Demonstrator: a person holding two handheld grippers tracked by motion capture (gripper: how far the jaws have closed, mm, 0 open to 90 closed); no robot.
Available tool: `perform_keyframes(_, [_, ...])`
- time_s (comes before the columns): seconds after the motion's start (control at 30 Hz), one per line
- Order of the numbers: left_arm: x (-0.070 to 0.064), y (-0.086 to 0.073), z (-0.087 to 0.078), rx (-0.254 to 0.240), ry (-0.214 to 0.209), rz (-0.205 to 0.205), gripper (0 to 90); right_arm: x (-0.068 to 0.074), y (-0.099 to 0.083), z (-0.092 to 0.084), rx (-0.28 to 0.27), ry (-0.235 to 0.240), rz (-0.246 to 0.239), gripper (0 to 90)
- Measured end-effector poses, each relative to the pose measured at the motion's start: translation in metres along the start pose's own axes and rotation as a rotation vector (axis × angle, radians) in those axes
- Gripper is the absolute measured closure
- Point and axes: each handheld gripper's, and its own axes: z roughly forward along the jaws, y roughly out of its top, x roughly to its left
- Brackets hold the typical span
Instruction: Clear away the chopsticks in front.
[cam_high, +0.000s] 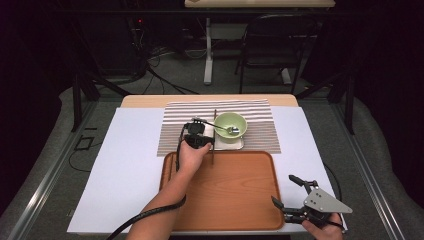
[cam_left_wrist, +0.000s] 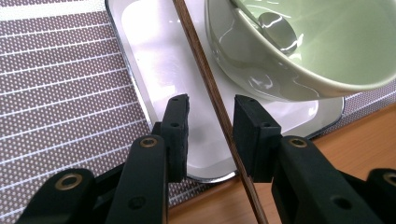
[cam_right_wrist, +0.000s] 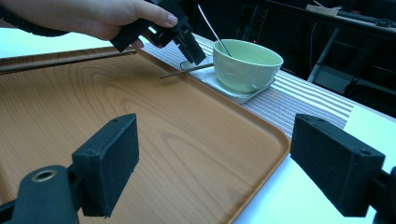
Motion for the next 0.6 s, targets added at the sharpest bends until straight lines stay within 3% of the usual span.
perform_keyframes(0.27, [-0.001,0.000,0.009,0.009,-0.017,-0.021,68.1,0.000,0.000,0.000,-0.001,0.000,0.001,15.3])
perform_keyframes(0.6, [0.000,-0.001,0.017,0.005,-0.047,-0.095,75.8,0.000,0.000,0.000,-0.002,0.000,0.002,15.3])
